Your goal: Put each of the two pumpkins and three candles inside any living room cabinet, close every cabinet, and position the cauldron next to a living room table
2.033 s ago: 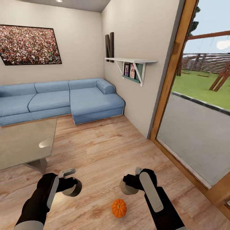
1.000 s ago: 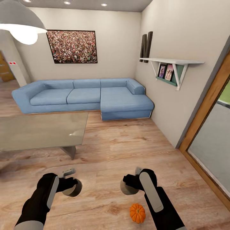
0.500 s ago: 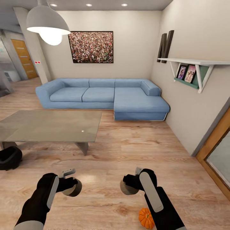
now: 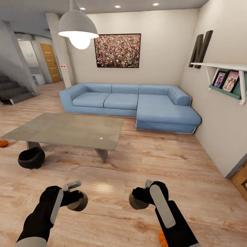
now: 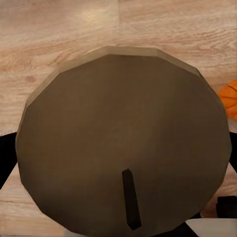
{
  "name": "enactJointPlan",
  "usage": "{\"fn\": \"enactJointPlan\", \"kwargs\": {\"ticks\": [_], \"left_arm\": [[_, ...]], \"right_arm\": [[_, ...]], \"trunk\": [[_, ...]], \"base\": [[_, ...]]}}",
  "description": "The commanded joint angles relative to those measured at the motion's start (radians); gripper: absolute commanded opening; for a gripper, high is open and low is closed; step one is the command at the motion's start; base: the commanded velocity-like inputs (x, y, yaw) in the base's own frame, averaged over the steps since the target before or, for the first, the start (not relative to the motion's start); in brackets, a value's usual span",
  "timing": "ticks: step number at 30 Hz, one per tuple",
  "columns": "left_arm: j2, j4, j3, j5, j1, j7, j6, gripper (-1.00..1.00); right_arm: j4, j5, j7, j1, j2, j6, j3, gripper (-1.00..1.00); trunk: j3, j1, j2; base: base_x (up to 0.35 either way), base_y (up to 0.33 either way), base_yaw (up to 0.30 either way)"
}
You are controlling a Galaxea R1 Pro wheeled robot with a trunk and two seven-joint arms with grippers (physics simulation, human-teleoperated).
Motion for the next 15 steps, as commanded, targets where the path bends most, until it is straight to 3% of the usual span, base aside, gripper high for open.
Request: {"fn": "enactJointPlan", "kwargs": {"ticks": [1,8,15], "left_arm": [[0.0,0.0,0.0,0.001,0.0,0.0,0.0,-1.0],[0.0,0.0,0.0,0.001,0.0,0.0,0.0,-1.0],[0.0,0.0,0.0,0.001,0.0,0.0,0.0,-1.0]], "right_arm": [[0.0,-0.001,0.0,0.0,0.0,-0.001,0.0,-1.0],[0.001,-0.001,-0.001,0.0,0.0,-0.004,0.033,-1.0],[0.001,-0.001,-0.001,0.0,0.0,-0.004,0.039,-1.0]], "trunk": [[0.0,0.0,0.0],[0.0,0.0,0.0],[0.0,0.0,0.0]], "base": [[0.0,0.0,0.288],[-0.002,0.0,0.288],[-0.031,0.0,0.288]]}}
